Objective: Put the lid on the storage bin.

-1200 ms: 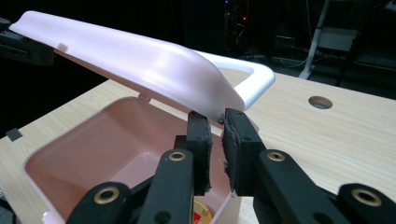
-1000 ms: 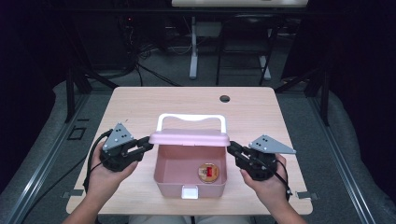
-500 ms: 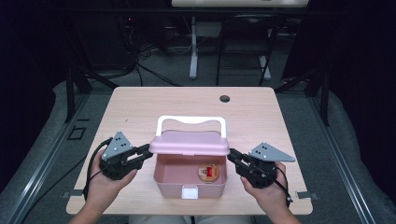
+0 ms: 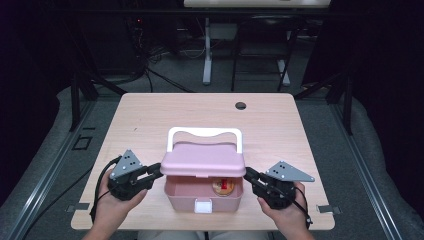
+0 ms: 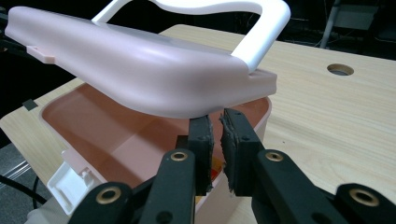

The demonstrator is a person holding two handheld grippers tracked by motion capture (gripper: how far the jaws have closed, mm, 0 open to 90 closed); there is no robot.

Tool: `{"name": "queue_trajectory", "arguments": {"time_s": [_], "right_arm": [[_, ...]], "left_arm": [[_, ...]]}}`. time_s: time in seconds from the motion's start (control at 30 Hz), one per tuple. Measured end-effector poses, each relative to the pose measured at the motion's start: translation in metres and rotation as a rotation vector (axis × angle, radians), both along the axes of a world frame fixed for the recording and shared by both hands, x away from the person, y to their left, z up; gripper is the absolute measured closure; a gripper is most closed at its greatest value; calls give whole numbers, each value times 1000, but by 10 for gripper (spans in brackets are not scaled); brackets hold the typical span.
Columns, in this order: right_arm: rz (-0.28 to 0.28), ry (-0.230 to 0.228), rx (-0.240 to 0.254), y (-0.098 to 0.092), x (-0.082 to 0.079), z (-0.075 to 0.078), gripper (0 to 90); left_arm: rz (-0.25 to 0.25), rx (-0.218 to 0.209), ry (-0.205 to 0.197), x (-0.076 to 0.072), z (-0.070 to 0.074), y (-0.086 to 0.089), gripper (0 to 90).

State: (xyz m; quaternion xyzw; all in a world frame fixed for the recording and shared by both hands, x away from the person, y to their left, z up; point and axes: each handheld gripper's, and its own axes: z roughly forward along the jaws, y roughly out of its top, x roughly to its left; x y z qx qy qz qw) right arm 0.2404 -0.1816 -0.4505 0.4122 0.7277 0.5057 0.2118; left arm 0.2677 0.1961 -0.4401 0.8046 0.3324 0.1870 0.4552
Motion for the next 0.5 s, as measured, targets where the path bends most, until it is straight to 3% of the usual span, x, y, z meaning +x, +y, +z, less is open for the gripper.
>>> {"name": "queue_trajectory", "arguments": {"time_s": [0.5], "right_arm": [[11,5,-14,-2,-5,-10,817]], "left_arm": [[-6,-11,26,-3,-12,1,767]]}}
